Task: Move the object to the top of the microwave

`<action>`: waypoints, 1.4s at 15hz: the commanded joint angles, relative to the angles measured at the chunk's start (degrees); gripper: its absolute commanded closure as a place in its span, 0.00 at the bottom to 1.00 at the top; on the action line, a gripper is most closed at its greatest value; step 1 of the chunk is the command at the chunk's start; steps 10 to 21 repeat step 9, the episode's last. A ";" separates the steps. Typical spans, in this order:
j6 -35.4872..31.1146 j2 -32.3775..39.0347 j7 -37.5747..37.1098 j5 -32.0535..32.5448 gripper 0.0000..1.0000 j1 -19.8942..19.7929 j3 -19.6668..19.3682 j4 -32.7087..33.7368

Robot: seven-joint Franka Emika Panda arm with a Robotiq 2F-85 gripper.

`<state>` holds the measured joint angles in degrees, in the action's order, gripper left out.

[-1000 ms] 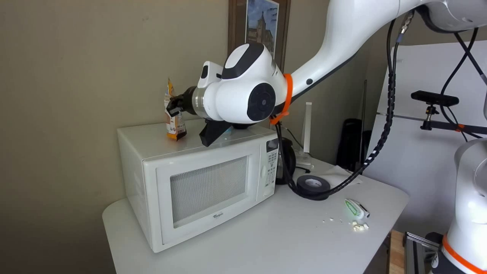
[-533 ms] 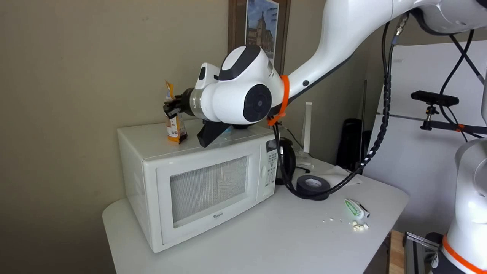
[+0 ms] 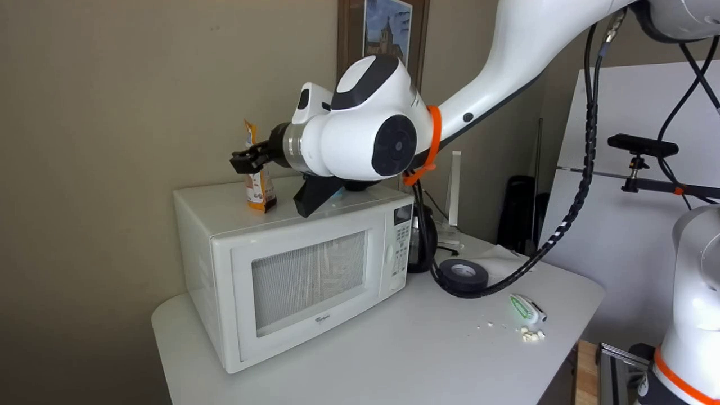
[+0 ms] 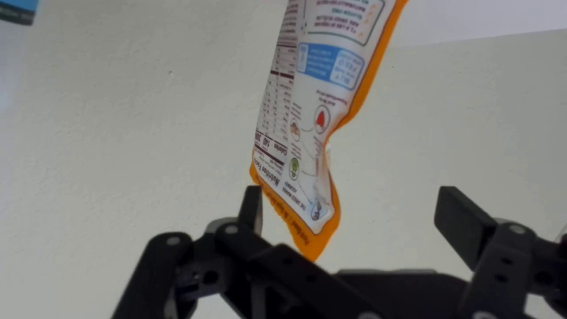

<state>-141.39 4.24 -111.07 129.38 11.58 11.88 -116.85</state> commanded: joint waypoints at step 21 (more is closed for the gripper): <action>13.11 -24.84 13.00 -27.02 0.00 2.88 -0.82 -25.75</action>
